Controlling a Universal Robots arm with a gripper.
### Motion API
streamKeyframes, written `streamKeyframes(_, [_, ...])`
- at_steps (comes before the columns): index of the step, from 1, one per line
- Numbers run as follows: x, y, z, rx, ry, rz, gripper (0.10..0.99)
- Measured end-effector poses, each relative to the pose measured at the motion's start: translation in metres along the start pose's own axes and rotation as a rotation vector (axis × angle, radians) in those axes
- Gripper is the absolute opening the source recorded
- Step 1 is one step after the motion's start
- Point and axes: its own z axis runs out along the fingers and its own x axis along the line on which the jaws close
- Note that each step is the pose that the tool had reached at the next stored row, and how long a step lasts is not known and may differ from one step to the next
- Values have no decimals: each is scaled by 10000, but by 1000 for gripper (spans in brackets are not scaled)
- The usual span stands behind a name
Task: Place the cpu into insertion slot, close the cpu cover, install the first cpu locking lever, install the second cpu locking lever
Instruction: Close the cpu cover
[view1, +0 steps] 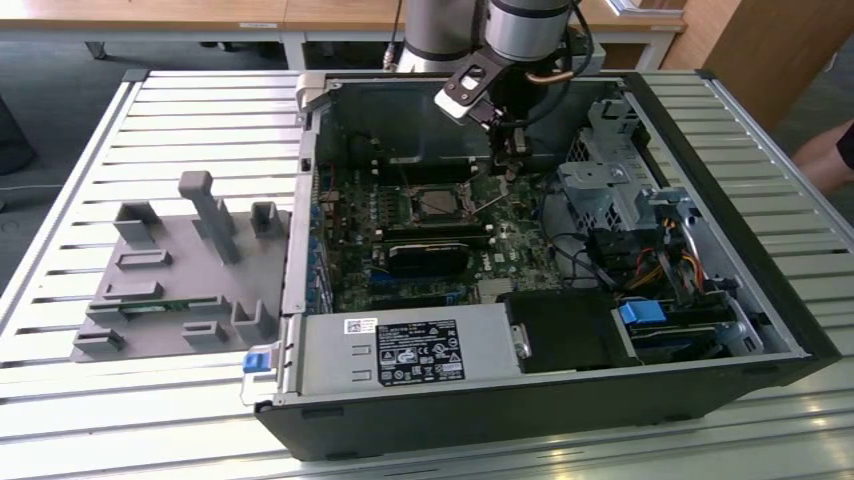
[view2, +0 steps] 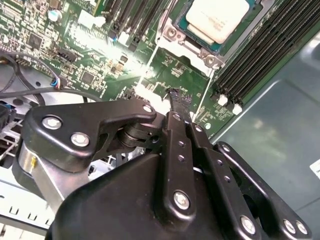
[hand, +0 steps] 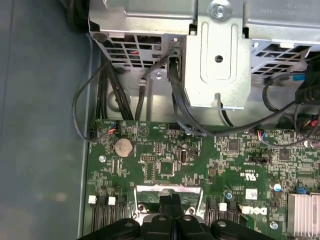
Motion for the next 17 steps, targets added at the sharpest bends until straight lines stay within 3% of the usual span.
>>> streamKeyframes(17, [40, 175, 41, 6, -2, -1, 106])
